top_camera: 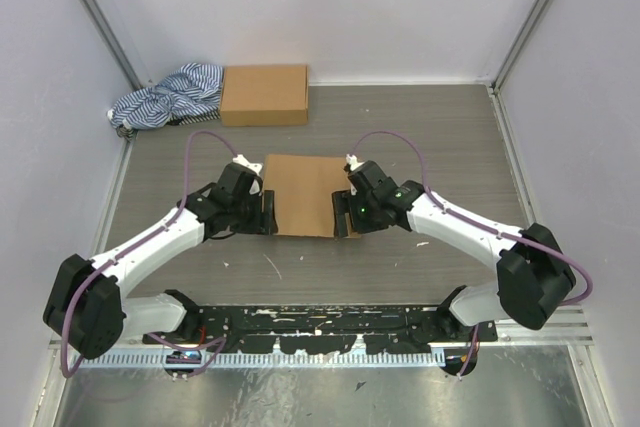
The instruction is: Fold the paper box
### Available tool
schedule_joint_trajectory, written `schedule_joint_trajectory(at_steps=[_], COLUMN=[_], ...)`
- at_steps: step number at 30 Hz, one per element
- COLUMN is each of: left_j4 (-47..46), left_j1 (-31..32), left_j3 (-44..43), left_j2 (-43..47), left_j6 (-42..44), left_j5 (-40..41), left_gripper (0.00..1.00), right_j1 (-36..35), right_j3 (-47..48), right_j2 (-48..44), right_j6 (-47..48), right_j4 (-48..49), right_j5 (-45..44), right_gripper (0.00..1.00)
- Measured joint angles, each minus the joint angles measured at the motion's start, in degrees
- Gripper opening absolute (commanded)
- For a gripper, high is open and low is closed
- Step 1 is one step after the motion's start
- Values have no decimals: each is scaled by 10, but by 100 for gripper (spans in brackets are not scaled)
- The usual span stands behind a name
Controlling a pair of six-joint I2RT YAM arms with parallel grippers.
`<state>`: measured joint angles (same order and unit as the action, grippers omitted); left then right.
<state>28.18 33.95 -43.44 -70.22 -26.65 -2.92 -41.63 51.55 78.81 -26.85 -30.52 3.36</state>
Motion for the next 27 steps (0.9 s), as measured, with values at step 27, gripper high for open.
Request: schedule_joint_trajectory(at_steps=[27], left_j4=[61], left_j1=[0], left_j3=[-18], left_j2=[8], left_j6=[5], left_j5=[5], left_gripper=[68], right_j1=[0], right_j3=[19], right_j2=[38], right_j6=[32], right_j4=[-32], right_j5=[80], right_gripper=[78])
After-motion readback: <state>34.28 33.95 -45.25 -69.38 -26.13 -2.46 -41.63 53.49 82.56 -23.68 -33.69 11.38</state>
